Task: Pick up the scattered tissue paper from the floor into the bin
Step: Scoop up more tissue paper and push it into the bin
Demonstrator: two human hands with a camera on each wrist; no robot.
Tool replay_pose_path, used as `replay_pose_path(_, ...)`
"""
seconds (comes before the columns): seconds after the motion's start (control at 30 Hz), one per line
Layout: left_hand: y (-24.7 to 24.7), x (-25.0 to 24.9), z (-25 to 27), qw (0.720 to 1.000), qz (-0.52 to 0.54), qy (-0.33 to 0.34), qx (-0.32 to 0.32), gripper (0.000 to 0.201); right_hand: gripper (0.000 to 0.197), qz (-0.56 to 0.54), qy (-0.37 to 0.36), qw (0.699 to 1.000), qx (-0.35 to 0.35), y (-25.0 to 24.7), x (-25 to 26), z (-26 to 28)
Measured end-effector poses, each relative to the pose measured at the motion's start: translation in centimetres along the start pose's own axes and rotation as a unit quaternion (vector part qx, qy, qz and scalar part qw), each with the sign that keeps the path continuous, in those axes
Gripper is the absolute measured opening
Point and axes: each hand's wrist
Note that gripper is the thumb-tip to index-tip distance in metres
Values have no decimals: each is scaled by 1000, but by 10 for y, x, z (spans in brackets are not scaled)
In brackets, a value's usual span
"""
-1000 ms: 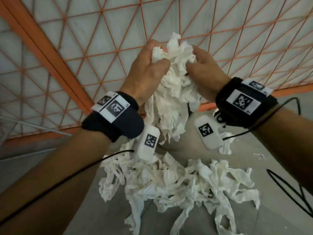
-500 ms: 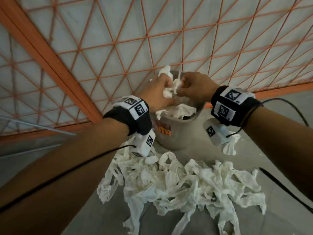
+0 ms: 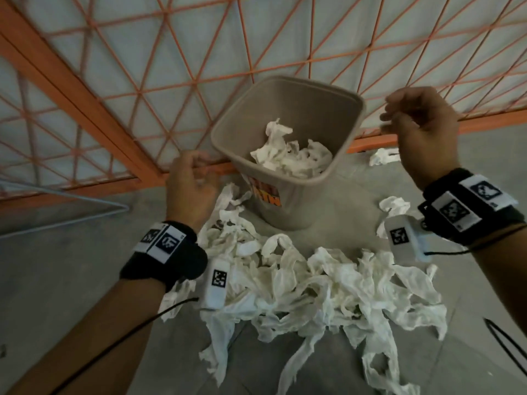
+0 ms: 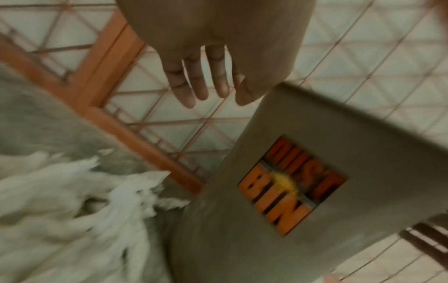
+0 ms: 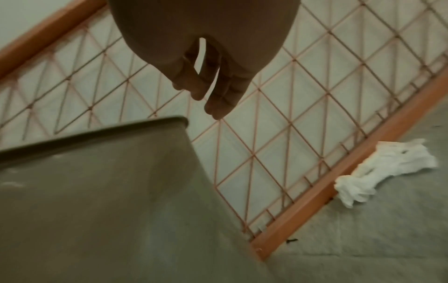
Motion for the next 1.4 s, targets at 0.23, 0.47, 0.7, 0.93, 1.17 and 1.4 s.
replay_pose_path(0.23,64,45,-7,940,-227,-43,251,31,25,88,98,991,12,-14,-77,-5)
replay_pose_path(0.47,106,49,-11,842,-394,-39,368,39,57,405,134,875,228,-26,-167,-24)
replay_pose_path(0.7,107,51,0,897,-324,-59,296,30,68,499,167,785,326,-24,-197,-27)
replay_pose_path(0.93,67,42,-2,970,-72,-122,198,27,35,488,124,829,244,-14,-177,-5)
replay_pose_path(1.17,50,51,26,965,-129,-83,212,32,25,370,236,879,184,-19,-161,32)
replay_pose_path(1.4,75,75,61,866,-319,2,386,59,44,383,287,835,270,-22,-132,71)
Point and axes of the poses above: each hand's wrist, its own z-axis away from the middle knuckle, its own y-axis out of the palm, x = y × z, and after that the axes turned 2 degrees about -x, right-handed
